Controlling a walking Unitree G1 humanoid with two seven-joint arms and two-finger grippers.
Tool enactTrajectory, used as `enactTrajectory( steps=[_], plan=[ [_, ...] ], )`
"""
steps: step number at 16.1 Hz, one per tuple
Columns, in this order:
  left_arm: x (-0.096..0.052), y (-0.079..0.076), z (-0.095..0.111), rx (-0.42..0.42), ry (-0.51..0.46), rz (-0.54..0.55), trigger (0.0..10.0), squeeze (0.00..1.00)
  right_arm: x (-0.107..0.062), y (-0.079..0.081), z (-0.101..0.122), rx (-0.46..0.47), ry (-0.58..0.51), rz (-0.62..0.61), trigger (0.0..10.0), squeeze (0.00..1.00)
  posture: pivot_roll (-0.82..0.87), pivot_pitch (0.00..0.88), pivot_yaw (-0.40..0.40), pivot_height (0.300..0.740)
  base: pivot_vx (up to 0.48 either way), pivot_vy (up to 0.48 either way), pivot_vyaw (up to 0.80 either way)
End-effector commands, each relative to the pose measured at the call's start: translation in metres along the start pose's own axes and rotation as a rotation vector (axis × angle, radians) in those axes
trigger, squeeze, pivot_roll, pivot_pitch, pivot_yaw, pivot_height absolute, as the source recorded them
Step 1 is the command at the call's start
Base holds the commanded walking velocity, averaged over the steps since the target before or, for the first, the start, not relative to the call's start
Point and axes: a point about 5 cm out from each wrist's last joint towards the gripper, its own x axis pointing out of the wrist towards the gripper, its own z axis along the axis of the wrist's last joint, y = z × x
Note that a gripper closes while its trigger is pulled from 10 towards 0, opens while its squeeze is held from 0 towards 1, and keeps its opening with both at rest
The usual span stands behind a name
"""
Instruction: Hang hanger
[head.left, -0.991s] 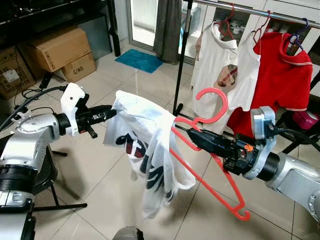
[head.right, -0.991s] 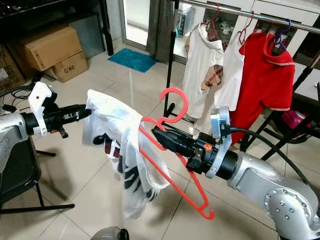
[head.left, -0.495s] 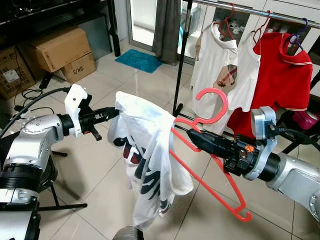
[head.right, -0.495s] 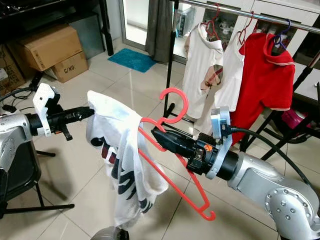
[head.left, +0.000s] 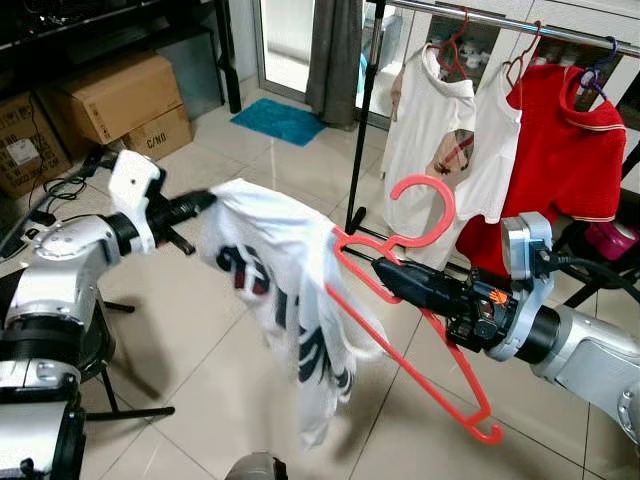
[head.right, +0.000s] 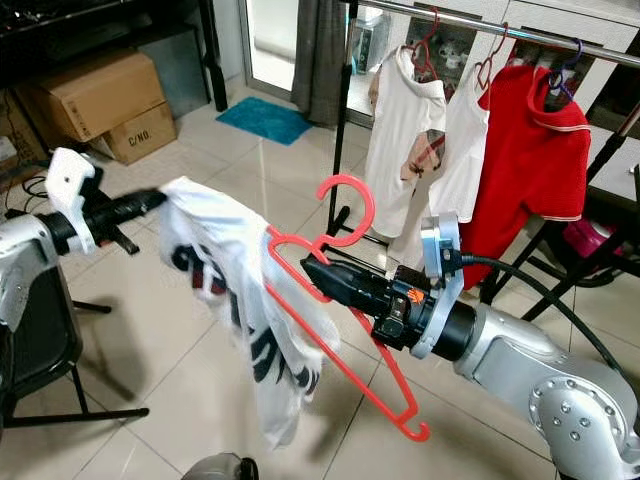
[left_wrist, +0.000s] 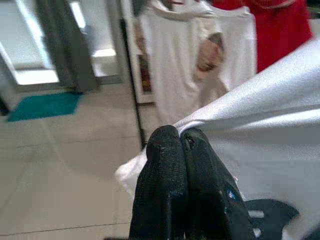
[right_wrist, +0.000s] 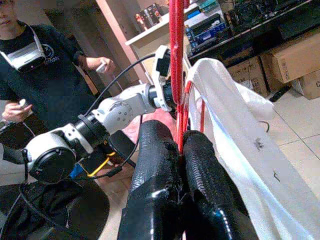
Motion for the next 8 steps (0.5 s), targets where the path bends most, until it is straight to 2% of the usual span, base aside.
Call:
enactTrajectory(
  steps=[1, 3, 5, 6, 7, 8],
  plan=[
    [-0.0002, 0.0073, 0.0057, 0.011, -0.017, 0.062, 0.0, 0.00, -0.0008, 0.0050, 0.0078, -0.027, -0.026, 0.025, 10.0, 0.00, -0.02, 0.002, 0.016, 0.740, 0.000, 0.000, 0.00],
    [-0.0002, 0.0112, 0.0056, 0.008, -0.020, 0.107, 0.0, 0.00, -0.0002, 0.0053, 0.0076, -0.027, -0.028, 0.027, 10.0, 0.00, -0.02, 0.000, 0.016, 0.740, 0.000, 0.000, 0.00],
    [0.0020, 0.0098, 0.0044, 0.011, -0.012, 0.104, 0.0, 0.00, -0.0003, 0.0050, 0.0073, -0.028, -0.029, 0.025, 10.0, 0.00, -0.02, 0.000, 0.016, 0.740, 0.000, 0.000, 0.00],
    [0.0037, 0.0080, 0.0024, 0.023, 0.008, 0.104, 5.3, 0.00, -0.0003, 0.0044, 0.0068, -0.032, -0.027, 0.018, 10.0, 0.00, -0.02, 0.000, 0.016, 0.740, 0.000, 0.000, 0.00],
    [0.0042, 0.0070, 0.0040, 0.003, -0.015, 0.096, 10.0, 0.00, 0.0000, 0.0035, 0.0062, -0.028, -0.027, 0.007, 10.0, 0.00, -0.02, 0.000, 0.016, 0.740, 0.000, 0.000, 0.00],
    [0.0035, 0.0071, 0.0061, 0.009, -0.031, 0.093, 10.0, 1.00, 0.0005, 0.0022, 0.0066, -0.033, -0.040, -0.011, 10.0, 0.00, -0.02, 0.000, 0.016, 0.740, 0.000, 0.000, 0.00]
  ],
)
